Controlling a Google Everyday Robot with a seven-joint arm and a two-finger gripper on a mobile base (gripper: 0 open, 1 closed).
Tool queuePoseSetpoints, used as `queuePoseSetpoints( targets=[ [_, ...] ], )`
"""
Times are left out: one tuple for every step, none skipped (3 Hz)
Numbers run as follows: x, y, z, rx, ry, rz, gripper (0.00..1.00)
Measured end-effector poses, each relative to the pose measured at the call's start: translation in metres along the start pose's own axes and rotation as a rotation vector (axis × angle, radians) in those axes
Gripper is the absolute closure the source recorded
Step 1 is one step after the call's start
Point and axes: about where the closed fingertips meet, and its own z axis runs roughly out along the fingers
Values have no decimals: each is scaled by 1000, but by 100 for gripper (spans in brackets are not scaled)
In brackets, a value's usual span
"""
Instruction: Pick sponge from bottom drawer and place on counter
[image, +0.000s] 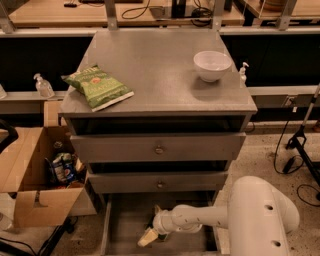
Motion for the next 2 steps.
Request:
queuePoseSetpoints(
  targets=[
    [7, -12, 17, 27, 71, -22, 0],
    [23, -23, 26, 59, 158, -67, 0]
  ],
)
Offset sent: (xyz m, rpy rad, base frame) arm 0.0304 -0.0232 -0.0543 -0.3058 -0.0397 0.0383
